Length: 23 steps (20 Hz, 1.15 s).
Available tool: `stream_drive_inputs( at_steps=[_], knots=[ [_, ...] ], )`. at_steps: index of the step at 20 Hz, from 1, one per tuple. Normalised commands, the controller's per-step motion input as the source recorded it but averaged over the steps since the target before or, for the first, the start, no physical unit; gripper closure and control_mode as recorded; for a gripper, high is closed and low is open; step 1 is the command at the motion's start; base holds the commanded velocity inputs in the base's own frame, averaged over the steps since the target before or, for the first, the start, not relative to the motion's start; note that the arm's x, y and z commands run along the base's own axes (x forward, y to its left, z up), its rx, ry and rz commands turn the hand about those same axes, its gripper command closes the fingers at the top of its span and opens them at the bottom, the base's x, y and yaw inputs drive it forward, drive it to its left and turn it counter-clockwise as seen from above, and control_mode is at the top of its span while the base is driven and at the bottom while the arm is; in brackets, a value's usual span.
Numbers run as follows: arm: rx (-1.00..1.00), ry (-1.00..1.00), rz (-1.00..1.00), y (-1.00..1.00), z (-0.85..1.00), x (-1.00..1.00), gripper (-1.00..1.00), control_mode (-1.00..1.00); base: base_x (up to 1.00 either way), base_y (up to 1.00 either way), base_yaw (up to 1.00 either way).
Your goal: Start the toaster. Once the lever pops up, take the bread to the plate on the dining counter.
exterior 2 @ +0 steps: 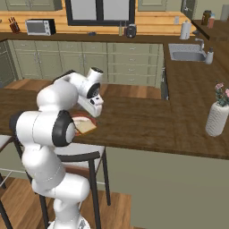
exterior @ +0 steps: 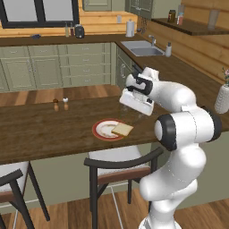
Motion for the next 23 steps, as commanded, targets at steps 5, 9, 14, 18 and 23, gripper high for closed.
stream_drive_inputs(
  at_steps=[5, 9, 14, 18, 23],
  knots=[
    [-0.21, 0.00, -0.08, 0.00, 0.13, -1.00, -1.00, -1.00, 0.00, 0.00, 0.00],
    [-0.24, -0.03, -0.04, -0.19, 0.00, -1.00, -1.00, -1.00, 0.00, 0.00, 0.00],
    [-0.19, -0.06, -0.05, -0.40, 0.00, -0.99, -1.00, -1.00, 0.00, 0.00, 0.00],
    [-0.10, 0.00, -0.09, -0.60, 0.14, -0.79, -1.00, -1.00, 0.00, 0.00, 0.00],
    [0.00, 0.00, -0.11, -0.73, 0.08, -0.86, -1.00, -1.00, 0.00, 0.00, 0.00]
  ],
)
